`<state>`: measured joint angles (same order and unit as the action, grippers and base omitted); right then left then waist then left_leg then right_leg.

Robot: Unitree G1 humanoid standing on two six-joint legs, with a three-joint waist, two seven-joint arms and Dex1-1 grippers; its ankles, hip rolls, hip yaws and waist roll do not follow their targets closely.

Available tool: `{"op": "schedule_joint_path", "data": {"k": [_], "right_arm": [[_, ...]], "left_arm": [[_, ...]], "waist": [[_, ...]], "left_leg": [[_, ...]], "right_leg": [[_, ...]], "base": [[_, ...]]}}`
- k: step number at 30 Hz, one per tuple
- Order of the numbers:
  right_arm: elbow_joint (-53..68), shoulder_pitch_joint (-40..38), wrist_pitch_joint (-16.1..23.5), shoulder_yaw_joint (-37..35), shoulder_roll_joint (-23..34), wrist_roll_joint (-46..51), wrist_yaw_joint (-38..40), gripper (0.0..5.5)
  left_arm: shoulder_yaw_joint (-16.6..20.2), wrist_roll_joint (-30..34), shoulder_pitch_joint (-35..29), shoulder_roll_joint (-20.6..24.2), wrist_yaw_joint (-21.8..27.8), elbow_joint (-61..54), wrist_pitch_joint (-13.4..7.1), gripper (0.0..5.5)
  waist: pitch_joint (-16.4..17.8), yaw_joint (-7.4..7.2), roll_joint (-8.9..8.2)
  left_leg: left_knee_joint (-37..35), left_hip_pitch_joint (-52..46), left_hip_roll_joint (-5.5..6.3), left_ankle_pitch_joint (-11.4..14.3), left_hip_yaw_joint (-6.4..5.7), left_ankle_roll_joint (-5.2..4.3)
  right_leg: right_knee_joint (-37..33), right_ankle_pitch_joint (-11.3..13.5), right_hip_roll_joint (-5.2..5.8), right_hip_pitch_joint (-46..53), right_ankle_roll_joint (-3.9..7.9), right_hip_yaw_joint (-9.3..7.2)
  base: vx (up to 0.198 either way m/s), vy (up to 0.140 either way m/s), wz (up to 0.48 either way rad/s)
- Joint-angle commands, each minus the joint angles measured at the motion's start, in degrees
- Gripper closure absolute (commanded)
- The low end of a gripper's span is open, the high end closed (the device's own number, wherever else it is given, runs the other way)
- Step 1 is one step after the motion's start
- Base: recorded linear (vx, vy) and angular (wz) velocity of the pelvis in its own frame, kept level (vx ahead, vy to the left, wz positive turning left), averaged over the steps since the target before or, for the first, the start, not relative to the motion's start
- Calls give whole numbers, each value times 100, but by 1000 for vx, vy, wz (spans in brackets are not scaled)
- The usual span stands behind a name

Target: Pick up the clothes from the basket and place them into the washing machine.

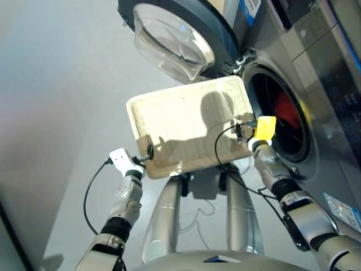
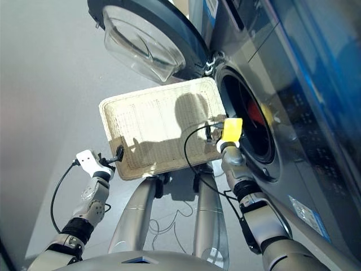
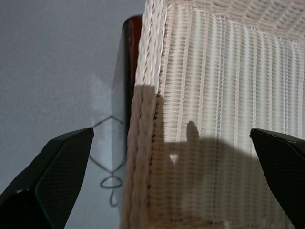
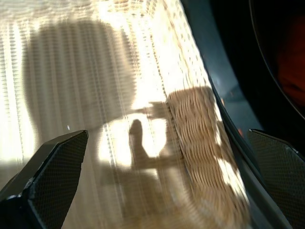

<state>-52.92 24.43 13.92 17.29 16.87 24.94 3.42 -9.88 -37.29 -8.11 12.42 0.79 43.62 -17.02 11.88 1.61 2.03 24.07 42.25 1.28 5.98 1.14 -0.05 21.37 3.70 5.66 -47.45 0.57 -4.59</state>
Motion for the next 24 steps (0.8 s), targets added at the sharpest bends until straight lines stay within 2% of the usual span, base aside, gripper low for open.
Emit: {"op": "schedule_joint_path", "data": {"k": [1, 3, 4, 5, 10, 17, 24], "right_arm": [[-97, -244, 79, 52, -91, -208, -48, 0], [-301, -639, 8, 65, -215, -385, -120, 0], [-376, -750, 0, 10, -257, -400, -137, 0], [-376, -750, 0, 9, -257, -400, -137, 0], [-889, -1300, -82, -155, -453, -481, -242, 0], [-1560, -1757, -228, -335, -657, -678, -399, 0], [-1904, -2176, -344, -526, -779, -843, -478, 0]], "left_arm": [[118, 571, 159, 121, 3, 298, -80, 0], [104, 812, 155, 86, 55, 809, -3, 0], [92, 940, 143, 87, 63, 968, 31, 0], [92, 940, 143, 87, 63, 969, 31, 0], [61, 1712, 210, 100, -50, 1634, 56, 0], [121, 2197, 410, 38, 13, 2148, 112, 0], [270, 2486, 692, -59, 55, 2436, 177, 0]], "waist": [[-269, 4, -53], [-310, -30, -176], [-326, -66, -221], [-323, -67, -221], [-416, -122, -352], [-696, -159, -398], [-1070, -157, -430]], "left_leg": [[-591, -158, 131, -466, 41, 38], [-838, -720, 134, -502, 11, 8], [-965, -832, 157, -681, 32, 27], [-970, -838, 157, -684, 31, 27], [-1507, -1827, 138, -733, 5, -16], [-2145, -2833, 154, -802, 139, -44], [-2581, -3600, 133, -812, 303, -80]], "right_leg": [[-577, -46, -70, 704, 274, -180], [-800, -67, -77, 1295, 312, -257], [-917, 52, -50, 1430, 286, -321], [-920, 53, -49, 1435, 286, -322], [-1339, 48, -119, 2382, 362, -357], [-1835, 107, -223, 3325, 467, -327], [-2211, 196, -231, 3986, 562, -250]], "base": [[91, 21, 24], [43, 9, -7], [0, 0, 0], [0, 0, 0], [88, 41, -10], [73, 60, -60], [72, 49, -104]]}}
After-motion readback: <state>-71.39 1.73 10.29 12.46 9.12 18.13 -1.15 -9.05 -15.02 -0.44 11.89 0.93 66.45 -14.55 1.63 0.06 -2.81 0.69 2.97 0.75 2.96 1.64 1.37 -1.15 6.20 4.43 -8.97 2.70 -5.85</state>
